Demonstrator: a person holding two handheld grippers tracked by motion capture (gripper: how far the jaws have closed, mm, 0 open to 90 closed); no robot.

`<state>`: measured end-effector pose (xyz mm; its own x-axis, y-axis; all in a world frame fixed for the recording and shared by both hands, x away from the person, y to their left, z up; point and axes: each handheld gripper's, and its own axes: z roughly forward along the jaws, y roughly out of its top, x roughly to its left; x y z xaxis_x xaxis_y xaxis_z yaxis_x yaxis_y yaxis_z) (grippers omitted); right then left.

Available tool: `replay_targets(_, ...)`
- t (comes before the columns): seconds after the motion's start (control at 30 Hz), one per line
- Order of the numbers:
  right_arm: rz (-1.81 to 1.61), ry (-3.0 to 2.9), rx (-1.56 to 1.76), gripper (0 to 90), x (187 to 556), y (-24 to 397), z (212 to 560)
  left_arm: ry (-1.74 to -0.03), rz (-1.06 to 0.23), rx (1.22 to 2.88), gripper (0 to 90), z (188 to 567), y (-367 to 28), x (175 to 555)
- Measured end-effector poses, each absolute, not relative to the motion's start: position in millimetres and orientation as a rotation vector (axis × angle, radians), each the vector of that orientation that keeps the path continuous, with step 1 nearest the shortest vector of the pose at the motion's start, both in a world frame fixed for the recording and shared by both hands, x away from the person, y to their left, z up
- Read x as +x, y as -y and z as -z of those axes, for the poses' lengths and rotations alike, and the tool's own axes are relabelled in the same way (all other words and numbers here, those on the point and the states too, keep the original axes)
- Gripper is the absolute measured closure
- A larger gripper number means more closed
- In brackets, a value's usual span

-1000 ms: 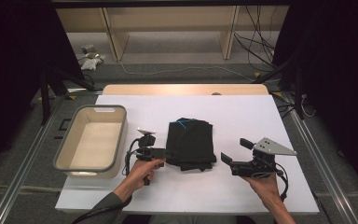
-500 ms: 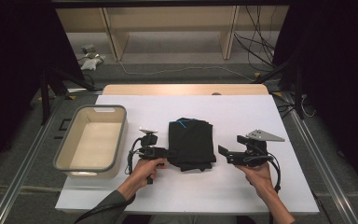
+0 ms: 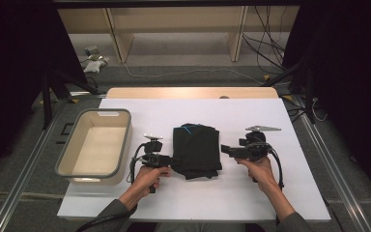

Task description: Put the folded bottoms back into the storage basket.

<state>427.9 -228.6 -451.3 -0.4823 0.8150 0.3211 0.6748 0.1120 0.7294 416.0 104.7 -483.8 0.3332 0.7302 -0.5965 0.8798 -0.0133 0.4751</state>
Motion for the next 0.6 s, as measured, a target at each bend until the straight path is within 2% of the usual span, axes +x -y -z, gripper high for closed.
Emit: replay_targets(0.6, -1.035, -2.337, 1.578, 7.6, 491, 173, 470, -1.419, 0.207, 1.823, 75.9, 483, -110, 413)
